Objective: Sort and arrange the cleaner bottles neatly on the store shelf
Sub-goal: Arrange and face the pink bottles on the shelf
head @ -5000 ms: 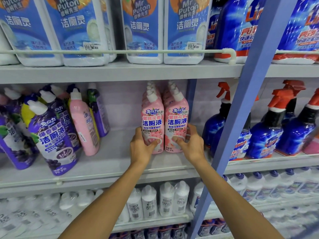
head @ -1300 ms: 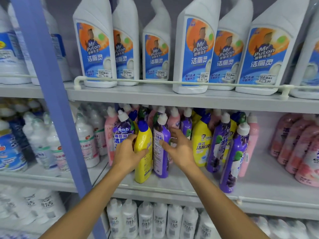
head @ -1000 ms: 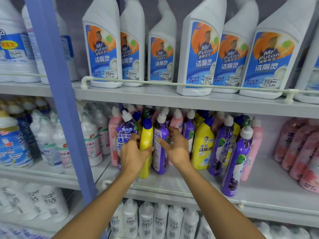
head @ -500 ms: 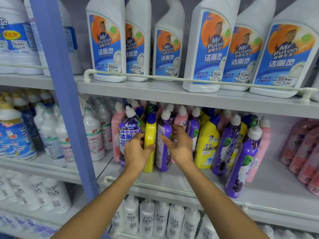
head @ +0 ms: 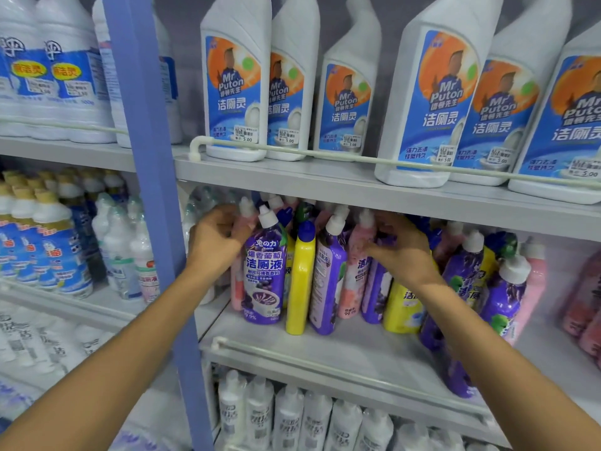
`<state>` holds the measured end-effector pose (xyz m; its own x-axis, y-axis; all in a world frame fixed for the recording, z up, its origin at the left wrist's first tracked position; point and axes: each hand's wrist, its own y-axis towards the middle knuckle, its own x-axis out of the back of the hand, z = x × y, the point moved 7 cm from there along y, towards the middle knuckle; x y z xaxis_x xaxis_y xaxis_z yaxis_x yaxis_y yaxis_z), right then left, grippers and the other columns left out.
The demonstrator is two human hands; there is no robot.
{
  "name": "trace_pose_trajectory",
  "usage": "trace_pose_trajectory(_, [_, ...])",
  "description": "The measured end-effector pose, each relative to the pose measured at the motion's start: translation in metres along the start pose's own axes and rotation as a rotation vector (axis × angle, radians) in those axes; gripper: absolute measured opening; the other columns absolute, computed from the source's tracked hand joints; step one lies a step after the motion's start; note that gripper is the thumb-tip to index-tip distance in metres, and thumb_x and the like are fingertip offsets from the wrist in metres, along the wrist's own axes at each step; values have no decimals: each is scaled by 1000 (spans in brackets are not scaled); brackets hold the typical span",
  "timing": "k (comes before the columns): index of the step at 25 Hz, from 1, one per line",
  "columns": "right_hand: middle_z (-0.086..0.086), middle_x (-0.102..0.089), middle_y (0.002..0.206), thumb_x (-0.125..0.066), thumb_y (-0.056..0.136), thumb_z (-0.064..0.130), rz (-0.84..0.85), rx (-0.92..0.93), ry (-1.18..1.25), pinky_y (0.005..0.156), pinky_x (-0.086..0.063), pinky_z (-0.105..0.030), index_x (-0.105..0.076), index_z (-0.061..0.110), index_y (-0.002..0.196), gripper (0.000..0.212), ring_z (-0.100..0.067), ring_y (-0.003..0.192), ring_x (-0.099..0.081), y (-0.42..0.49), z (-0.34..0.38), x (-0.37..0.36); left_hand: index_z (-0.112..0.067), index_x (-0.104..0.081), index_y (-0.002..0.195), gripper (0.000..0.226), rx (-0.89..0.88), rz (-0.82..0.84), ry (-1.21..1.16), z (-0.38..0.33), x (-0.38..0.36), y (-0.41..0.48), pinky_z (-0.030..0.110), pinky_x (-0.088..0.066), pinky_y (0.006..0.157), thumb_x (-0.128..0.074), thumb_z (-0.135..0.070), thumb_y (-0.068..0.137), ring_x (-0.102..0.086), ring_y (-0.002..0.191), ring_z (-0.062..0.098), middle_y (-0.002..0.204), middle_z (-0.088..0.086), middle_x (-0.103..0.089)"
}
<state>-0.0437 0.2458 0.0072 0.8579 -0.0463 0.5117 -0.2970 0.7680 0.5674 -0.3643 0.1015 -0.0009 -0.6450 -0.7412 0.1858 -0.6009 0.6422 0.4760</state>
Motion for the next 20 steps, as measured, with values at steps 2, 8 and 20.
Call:
trace_pose_trajectory(2, [8, -70, 105, -86, 79, 16, 45, -7, -19, 78, -51, -17, -67, 19, 111, 38, 11, 94, -63, 15, -2, -3, -20, -65, 117, 31, 34, 6, 25, 8, -10, 19, 26, -51, 82, -76, -29, 89, -67, 100, 17, 110, -1, -71])
trace_pose_trajectory(8, [-17, -70, 112, -75, 87, 27, -8, 7, -277, 84, -47, -34, -67, 8, 118, 37, -37, 106, -64, 44, -13, -31, -8, -61, 121, 32, 57, 40, 101, 14, -30, 44, 16, -45, 66, -72, -12, 91, -61, 95, 19, 108, 5, -65])
trace_pose_trajectory(20, [-4, -77, 101, -78, 87, 19, -89, 134, -164, 83, -58, -43, -77, 18, 106, 20, -25, 91, -72, 6, 9, 11, -11, -64, 111, 24, 153, 61, 74, 16, -29, 41, 24, -48, 71, -73, -20, 91, -67, 96, 24, 108, 5, -69])
